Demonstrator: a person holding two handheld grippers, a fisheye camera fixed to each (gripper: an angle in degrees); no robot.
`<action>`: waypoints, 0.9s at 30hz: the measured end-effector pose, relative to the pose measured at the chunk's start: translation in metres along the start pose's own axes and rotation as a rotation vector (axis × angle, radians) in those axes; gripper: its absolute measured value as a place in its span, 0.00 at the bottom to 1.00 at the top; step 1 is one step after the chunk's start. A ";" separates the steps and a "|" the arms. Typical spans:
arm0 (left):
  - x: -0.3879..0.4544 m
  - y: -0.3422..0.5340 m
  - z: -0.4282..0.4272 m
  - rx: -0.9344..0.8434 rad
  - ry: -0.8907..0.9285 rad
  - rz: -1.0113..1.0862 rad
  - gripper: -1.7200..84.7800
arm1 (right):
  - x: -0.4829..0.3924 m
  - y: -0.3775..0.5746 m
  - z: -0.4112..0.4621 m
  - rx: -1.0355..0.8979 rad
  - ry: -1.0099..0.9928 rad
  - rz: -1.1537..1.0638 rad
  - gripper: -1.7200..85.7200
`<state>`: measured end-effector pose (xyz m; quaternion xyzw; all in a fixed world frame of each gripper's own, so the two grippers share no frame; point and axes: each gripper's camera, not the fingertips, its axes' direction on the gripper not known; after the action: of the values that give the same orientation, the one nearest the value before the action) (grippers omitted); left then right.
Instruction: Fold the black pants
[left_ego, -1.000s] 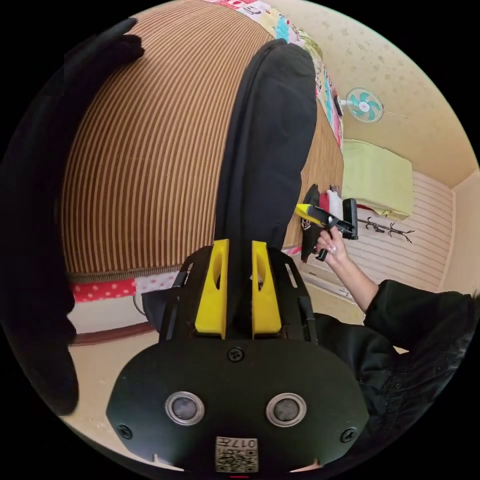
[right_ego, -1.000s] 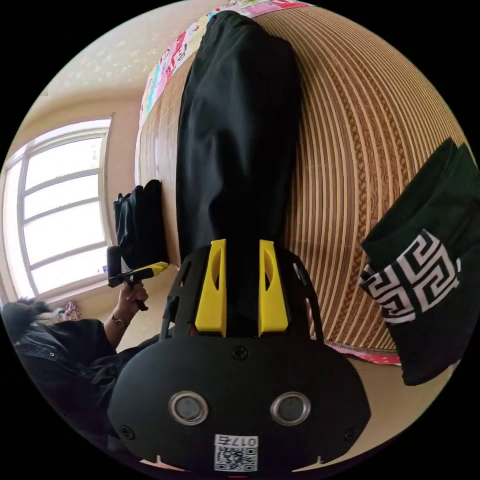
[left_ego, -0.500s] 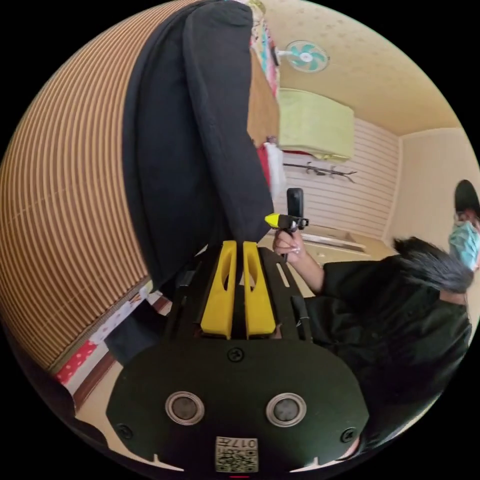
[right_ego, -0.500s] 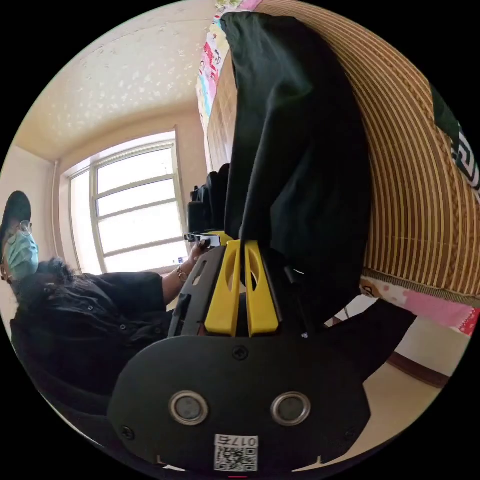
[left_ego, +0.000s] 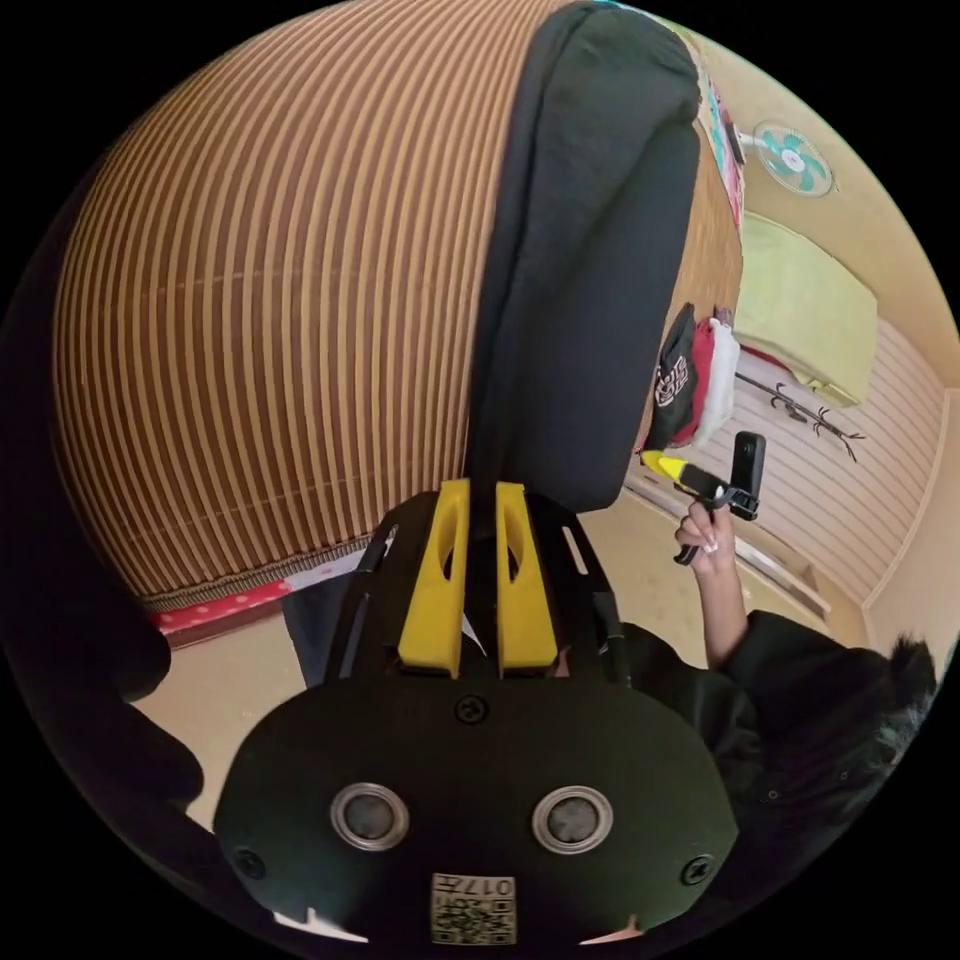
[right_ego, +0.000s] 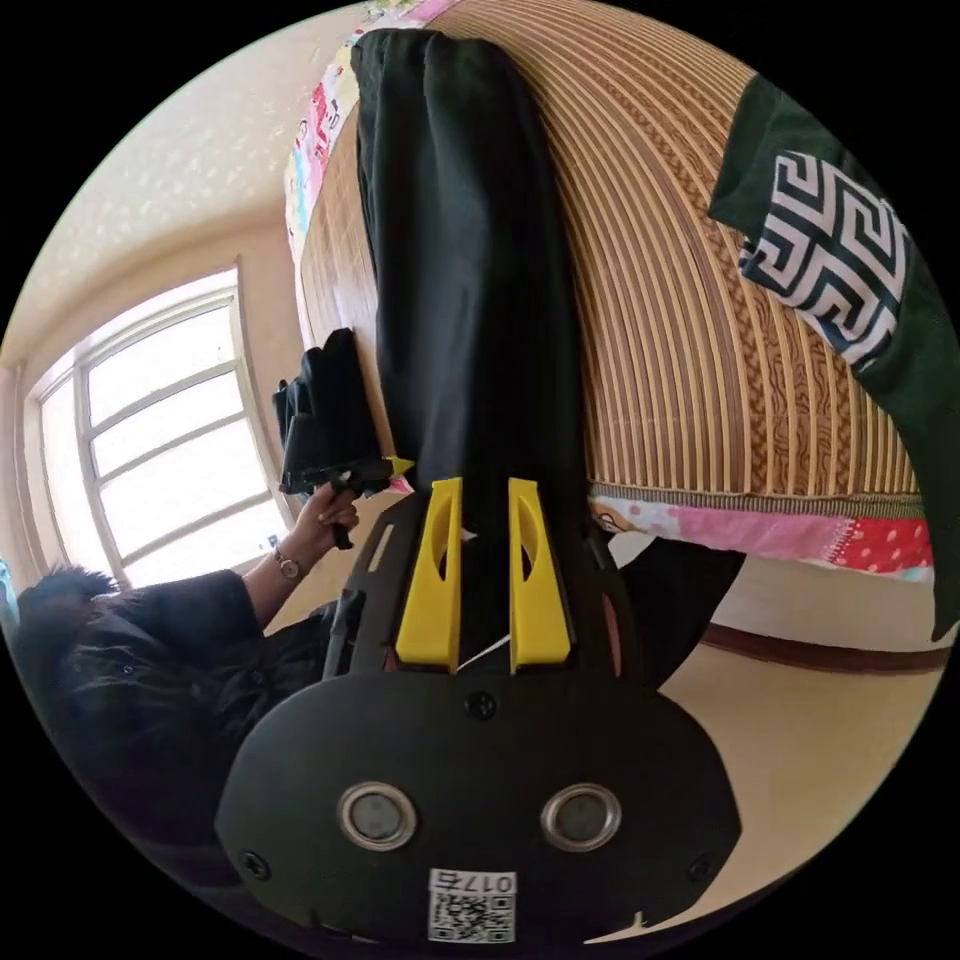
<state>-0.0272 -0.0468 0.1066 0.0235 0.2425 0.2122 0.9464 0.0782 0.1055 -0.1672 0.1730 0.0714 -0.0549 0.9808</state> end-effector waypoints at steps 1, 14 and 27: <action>0.003 0.000 0.000 -0.005 0.001 0.017 0.07 | 0.001 -0.004 0.002 0.040 0.005 -0.008 0.11; -0.013 0.015 -0.024 0.070 0.083 0.010 0.03 | 0.014 -0.002 0.088 -0.100 0.009 -0.108 0.10; 0.013 0.045 -0.008 0.043 0.340 0.251 0.03 | -0.034 0.080 0.039 -0.009 0.167 -0.198 0.04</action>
<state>-0.0383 -0.0009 0.1007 0.0377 0.3983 0.3238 0.8574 0.0602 0.1699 -0.0992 0.1645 0.1695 -0.1363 0.9621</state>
